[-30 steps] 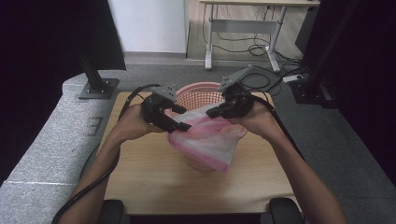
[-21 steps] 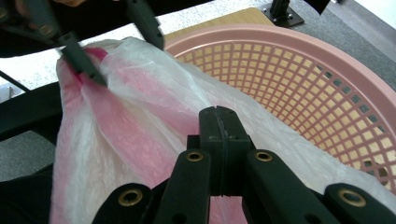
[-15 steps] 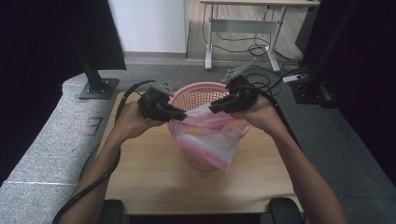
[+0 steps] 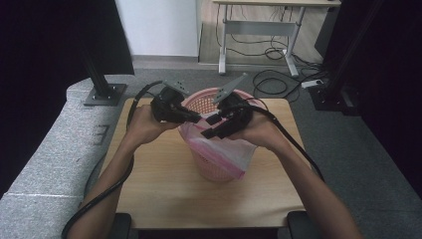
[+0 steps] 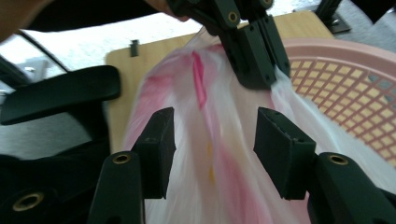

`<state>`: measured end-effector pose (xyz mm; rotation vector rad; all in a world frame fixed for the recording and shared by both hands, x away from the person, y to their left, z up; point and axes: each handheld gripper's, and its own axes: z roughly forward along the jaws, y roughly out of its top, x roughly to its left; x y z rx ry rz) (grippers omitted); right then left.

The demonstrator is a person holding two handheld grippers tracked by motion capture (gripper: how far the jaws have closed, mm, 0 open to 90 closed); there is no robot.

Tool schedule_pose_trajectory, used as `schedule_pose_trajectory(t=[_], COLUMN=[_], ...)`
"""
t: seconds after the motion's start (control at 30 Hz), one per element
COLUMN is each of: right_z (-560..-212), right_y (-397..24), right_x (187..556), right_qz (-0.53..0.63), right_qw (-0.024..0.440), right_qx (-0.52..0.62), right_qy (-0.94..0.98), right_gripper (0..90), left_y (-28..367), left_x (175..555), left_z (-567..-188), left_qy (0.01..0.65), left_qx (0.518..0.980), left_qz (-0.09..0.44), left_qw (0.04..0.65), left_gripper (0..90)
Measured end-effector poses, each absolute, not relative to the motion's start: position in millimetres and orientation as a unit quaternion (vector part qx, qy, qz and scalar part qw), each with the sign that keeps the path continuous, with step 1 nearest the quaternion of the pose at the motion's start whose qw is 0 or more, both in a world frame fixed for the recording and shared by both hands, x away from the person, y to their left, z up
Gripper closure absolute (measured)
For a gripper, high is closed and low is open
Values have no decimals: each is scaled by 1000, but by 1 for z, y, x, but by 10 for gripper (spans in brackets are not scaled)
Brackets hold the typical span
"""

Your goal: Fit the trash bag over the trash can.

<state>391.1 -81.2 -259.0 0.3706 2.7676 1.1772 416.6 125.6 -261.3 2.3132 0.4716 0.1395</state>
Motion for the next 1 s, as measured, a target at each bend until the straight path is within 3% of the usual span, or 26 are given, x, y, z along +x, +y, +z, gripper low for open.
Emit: schedule_pose_trajectory(t=[0.03,0.1,0.13,0.3,0.63,0.8,1.0], right_z=[-262,-266,-267,-269,-274,-276,-264], right_y=[-78,-74,-75,-104,-206,-233,-220], right_x=[392,394,394,399,409,410,409], right_qz=[384,372,367,355,340,343,360], right_qw=[64,89,97,113,148,141,144], right_qx=[121,118,115,139,242,268,253], right_qy=[913,917,918,917,897,889,886], right_gripper=[699,859,878,887,886,849,552], left_y=[125,125,126,140,190,200,195], left_x=[417,419,420,429,442,442,441], left_z=[-262,-262,-263,-267,-277,-280,-276], left_qy=[188,196,198,233,308,315,305], left_qx=[905,902,900,884,857,854,857], left_qz=[58,71,79,112,152,147,144], left_qw=[378,379,380,389,383,388,389], left_gripper=[860,860,861,868,866,853,841])
